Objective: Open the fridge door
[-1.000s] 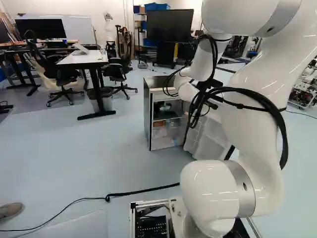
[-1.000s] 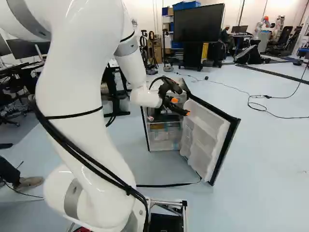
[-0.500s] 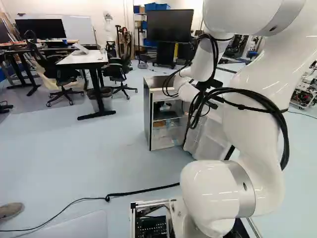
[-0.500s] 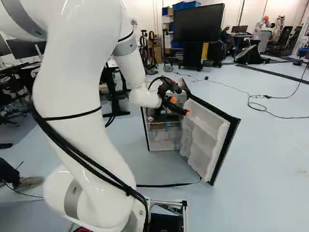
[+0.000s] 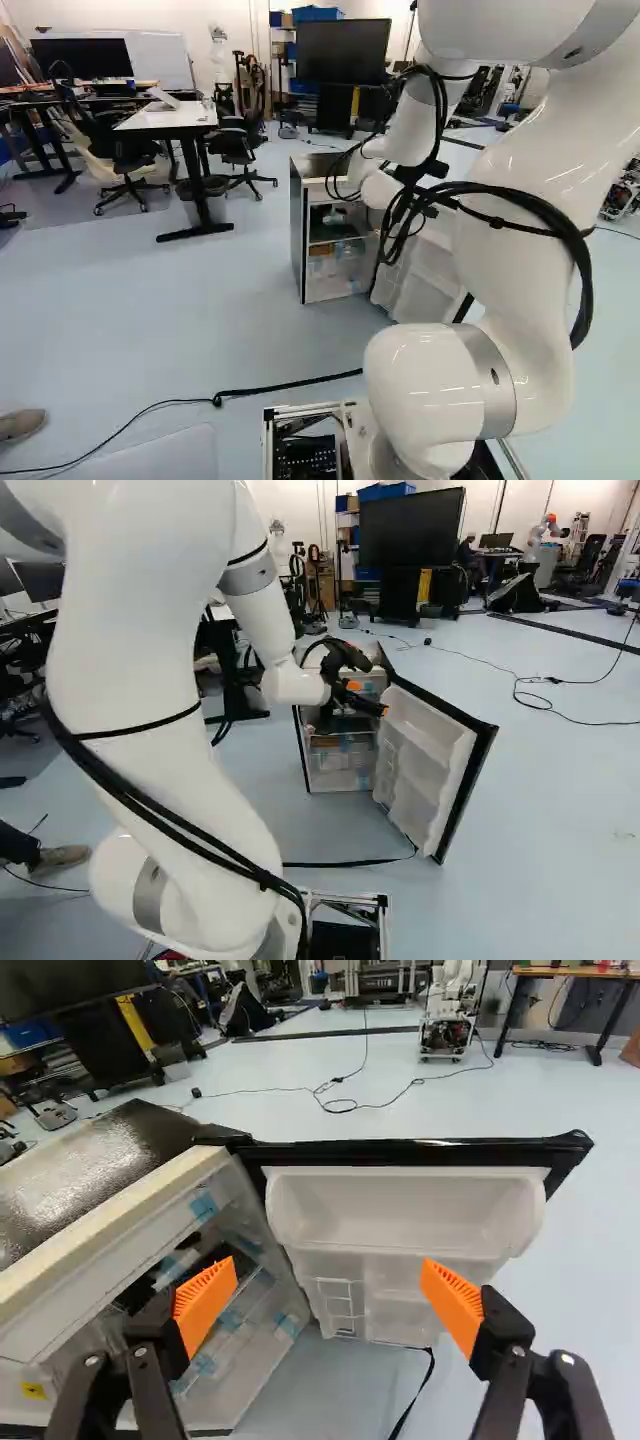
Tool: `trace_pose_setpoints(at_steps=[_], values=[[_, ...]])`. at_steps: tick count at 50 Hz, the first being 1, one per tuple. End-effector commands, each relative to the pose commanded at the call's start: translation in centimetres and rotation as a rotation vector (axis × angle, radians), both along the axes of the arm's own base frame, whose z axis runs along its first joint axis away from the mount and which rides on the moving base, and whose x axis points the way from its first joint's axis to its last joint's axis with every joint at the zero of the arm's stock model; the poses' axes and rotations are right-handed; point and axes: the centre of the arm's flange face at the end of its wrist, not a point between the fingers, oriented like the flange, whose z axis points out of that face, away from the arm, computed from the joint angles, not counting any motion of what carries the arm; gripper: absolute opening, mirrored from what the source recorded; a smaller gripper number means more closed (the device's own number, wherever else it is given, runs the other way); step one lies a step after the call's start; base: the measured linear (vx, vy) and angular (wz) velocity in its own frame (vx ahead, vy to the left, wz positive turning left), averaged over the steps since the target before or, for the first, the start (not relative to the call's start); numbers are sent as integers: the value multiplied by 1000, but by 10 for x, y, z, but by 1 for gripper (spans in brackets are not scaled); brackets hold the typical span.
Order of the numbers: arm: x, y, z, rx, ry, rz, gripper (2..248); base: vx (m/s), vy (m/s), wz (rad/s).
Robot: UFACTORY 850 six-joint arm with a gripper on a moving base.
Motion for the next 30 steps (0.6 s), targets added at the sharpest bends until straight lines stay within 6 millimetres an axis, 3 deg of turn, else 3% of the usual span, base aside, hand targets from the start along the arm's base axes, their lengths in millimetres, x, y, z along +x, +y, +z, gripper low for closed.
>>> trace_pose_setpoints(at_steps=[30], values=[[-40, 26, 6, -57, -21, 210, 247, 0, 0, 0]])
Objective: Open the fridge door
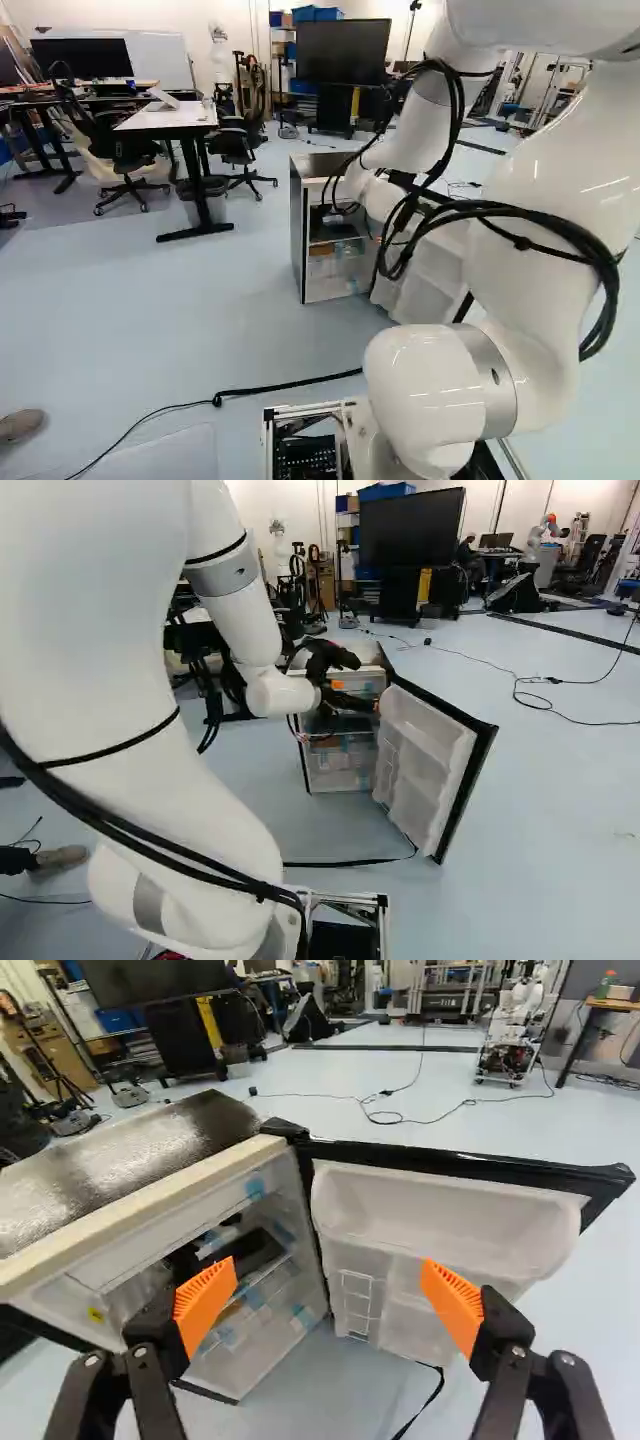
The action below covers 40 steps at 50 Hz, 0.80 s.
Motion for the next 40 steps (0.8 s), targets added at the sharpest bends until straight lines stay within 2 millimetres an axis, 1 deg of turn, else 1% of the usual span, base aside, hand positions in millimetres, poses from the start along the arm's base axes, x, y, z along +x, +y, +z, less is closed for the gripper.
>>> trace_pose_setpoints(at_steps=[25, 40], values=[[-49, 29, -1, -50, -19, 236, 247, 0, 0, 0], [-74, 42, -5, -70, -26, 353, 247, 0, 0, 0]])
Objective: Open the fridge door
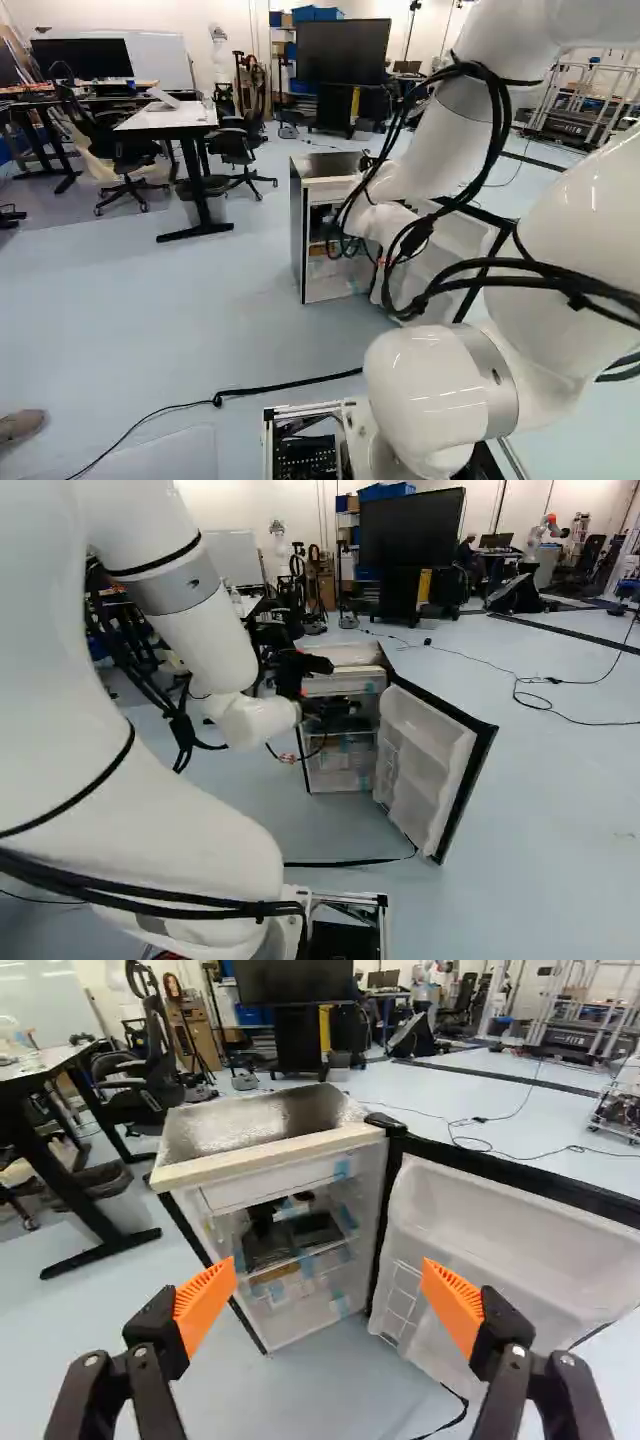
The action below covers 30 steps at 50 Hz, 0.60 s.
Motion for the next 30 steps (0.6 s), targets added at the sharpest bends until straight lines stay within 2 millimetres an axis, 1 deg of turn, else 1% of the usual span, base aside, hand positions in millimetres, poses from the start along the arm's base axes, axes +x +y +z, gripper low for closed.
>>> trace_pose_setpoints(at_steps=[15, 30], values=[[-21, 11, -5, -15, -4, 95, 247, 0, 0, 0], [-37, 19, -9, -24, -6, 166, 247, 0, 0, 0]])
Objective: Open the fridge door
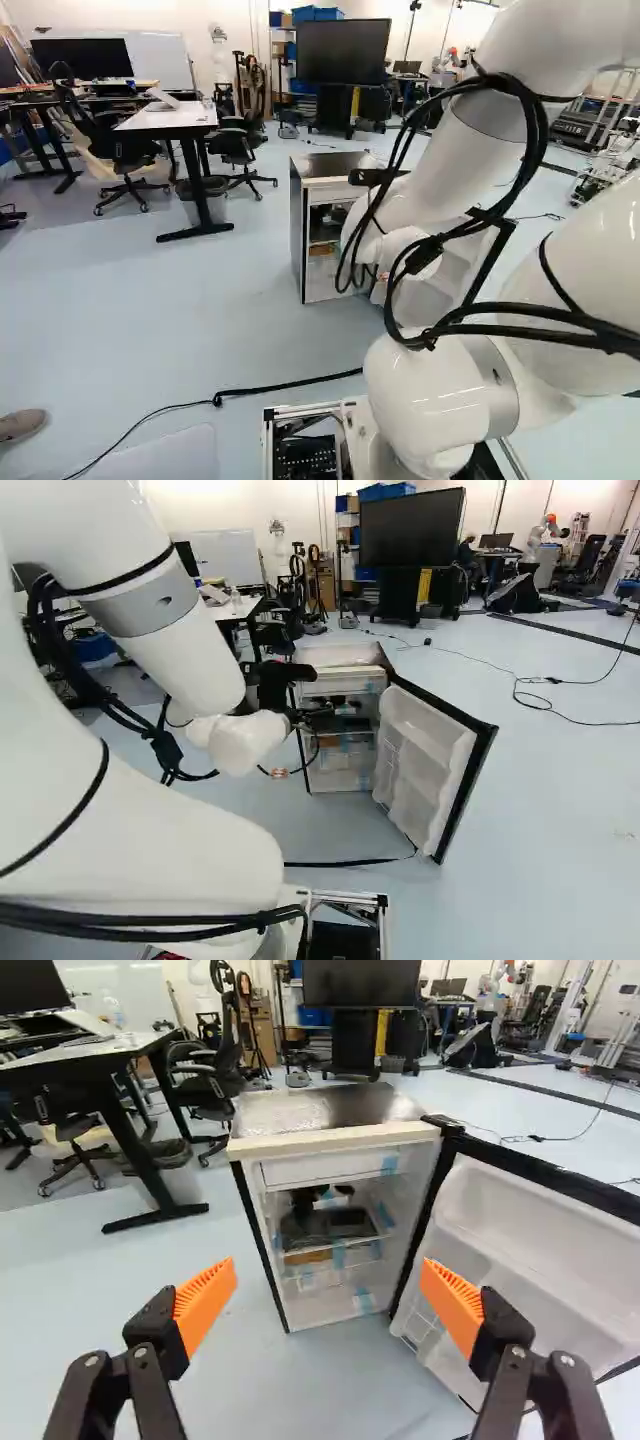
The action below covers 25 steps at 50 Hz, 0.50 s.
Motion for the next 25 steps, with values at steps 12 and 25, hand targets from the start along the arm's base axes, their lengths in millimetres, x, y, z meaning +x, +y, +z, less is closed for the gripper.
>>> trace_pose_setpoints(at_steps=[12, 25], values=[[-9, 4, -3, -5, -1, 40, 247, 0, 0, 0], [-15, 7, -5, -8, -1, 65, 247, 0, 0, 0]])
